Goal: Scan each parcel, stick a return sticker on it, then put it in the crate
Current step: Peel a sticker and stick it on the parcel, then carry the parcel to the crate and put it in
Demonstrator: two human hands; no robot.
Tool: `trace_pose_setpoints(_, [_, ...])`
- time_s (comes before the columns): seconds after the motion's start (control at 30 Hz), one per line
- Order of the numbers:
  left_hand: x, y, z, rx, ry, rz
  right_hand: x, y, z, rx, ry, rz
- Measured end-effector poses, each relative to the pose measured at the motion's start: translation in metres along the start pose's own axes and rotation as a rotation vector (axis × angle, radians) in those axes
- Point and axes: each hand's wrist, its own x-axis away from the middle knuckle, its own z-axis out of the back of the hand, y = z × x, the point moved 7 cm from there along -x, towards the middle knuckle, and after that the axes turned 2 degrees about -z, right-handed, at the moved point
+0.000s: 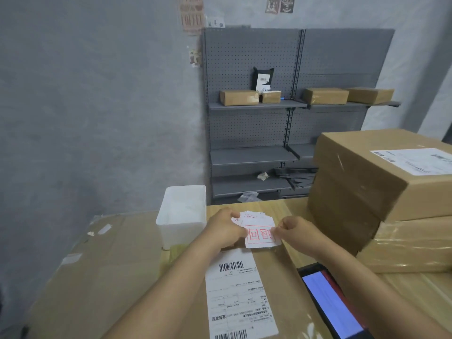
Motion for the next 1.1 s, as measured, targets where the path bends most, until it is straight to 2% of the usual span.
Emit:
trace_pose_setpoints(0.37, [0.003, -0.004, -0.008, -0.302, 0.039, -0.077, 0.001, 0.004, -0.01, 0.117, 0.03, 0.018])
trace_pose_setpoints(0.63, [0.016, 0.011, -0.006, -0.582, 0.171, -0.211, 0.016, -0.017, 0.0, 0.54, 0.265, 0.099])
trace_pose_setpoints(0.73, [0.024, 0.021, -0.01, -0.605, 0.211, -0.339, 0.023, -0.029, 0.0, 0.573, 0.358, 0.265])
trace_pose_setpoints(0.8, [0.03, 0.024, -0.022, -0.631, 0.164, -0.408, 0.029, -0.037, -0.01, 0.557, 0.321, 0.424])
trace_pose_setpoints(0.87, [0.037, 0.021, -0.03, -0.735, 0.112, -0.418, 0.035, -0.037, -0.021, 0.559, 0.26, 0.486])
trace_pose_setpoints(0.97, [0.045, 0.012, -0.016, -0.84, 0.169, -0.415, 0.042, -0.02, -0.015, 0.529, 0.291, 0.391])
trace_pose_setpoints(1.1, [0.058, -0.005, 0.027, -0.812, 0.29, -0.359, 0.05, 0.011, 0.003, 0.432, 0.31, 0.175])
